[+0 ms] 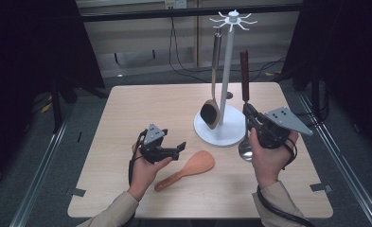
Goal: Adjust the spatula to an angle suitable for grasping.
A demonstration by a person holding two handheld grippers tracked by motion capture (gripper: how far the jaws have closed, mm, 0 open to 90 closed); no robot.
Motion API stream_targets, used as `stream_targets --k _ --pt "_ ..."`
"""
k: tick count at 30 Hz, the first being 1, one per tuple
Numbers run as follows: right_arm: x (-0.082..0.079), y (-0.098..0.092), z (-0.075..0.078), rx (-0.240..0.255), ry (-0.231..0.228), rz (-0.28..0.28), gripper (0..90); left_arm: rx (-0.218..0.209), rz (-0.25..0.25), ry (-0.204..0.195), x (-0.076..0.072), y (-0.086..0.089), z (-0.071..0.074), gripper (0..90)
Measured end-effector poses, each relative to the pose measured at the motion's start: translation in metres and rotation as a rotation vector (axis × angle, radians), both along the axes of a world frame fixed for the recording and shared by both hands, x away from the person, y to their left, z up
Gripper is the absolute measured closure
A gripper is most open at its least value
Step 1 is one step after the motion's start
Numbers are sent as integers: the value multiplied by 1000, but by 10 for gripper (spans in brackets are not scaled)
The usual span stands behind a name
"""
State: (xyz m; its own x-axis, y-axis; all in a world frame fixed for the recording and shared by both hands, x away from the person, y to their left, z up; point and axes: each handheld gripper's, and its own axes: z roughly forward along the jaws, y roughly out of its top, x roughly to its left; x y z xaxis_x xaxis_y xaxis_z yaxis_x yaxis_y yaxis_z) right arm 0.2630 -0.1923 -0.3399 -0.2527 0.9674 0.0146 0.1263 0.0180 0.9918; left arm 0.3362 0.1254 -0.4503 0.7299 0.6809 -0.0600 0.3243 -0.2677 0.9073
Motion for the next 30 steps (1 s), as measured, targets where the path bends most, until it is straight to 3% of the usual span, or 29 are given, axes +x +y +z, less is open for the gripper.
stream_targets --k 8,13,21,30 --pt "9 10 14 -19 -16 -4 867 -3 0 0 1 1 -1 135" --pt "17 18 25 -61 -34 -13 867 3 -2 2 2 1 -1 135" --pt "29 21 39 -70 -42 -36 867 -8 -5 5 3 1 -2 136" --pt "37 25 44 -86 -33 -41 867 0 -13 12 3 0 -3 137"
